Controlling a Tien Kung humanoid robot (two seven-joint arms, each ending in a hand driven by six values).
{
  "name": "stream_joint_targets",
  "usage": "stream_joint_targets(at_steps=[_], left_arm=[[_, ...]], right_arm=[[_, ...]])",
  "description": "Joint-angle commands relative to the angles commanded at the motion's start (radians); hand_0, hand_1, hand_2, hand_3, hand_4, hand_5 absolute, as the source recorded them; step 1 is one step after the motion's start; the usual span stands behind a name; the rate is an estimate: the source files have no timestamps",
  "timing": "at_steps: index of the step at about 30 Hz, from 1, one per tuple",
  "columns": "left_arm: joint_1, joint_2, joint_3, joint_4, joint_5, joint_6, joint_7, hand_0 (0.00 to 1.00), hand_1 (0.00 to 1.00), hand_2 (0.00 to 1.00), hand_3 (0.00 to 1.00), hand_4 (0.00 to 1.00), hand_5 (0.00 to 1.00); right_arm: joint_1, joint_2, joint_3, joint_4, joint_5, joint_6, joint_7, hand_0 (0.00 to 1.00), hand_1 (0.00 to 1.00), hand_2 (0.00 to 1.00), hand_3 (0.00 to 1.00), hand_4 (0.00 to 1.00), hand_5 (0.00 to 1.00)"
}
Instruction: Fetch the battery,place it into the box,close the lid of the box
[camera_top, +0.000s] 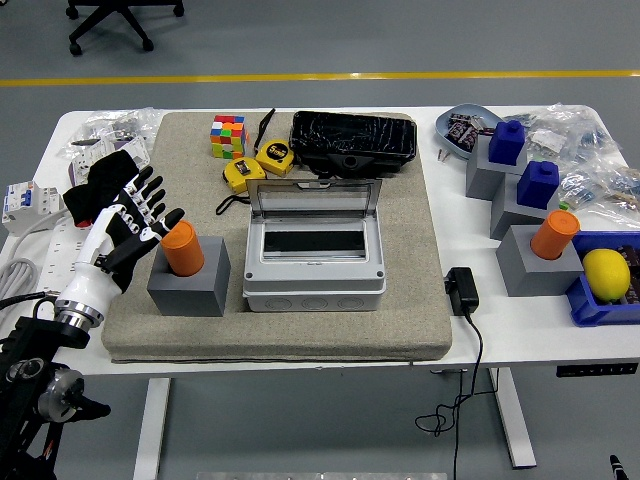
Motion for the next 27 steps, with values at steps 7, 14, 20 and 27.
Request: stream_joint_targets(at_steps=[7, 14, 20, 27], left_arm=[[0.002, 0.001, 0.031, -0.002, 0.018, 0.011, 0.001, 0.998, 0.998, 0.998, 0.998, 0.998, 0.319], [0.002, 0.002, 0.04, 0.0, 0.06, 0.055, 0.008, 0.998, 0.998, 0.998, 0.998, 0.998, 0.038], [0.001, 0.002, 0.049, 0.0, 0.083, 0.075, 0.011, 0.998, 0.998, 0.998, 0.998, 0.998, 0.002], [0.003, 0.004, 0.074, 0.003, 0.077, 0.101, 0.004, 0.99, 0.998, 0.998, 0.979, 0.998, 0.002]], right_arm=[[0.0, 0.001, 0.002, 0.0, -0.003, 0.002, 0.001, 0.814, 0.511, 0.575, 0.971, 0.998, 0.998], [-0.002, 0.0, 0.005, 0.0, -0.005, 0.002, -0.002, 0.814, 0.511, 0.575, 0.962, 0.998, 0.998], [-0.002, -0.001, 0.008, 0.0, -0.008, 0.001, -0.003, 0.814, 0.511, 0.575, 0.959, 0.998, 0.998], [-0.002, 0.0, 0.007, 0.0, -0.011, 0.004, -0.001, 0.814, 0.512, 0.575, 0.957, 0.998, 0.998]])
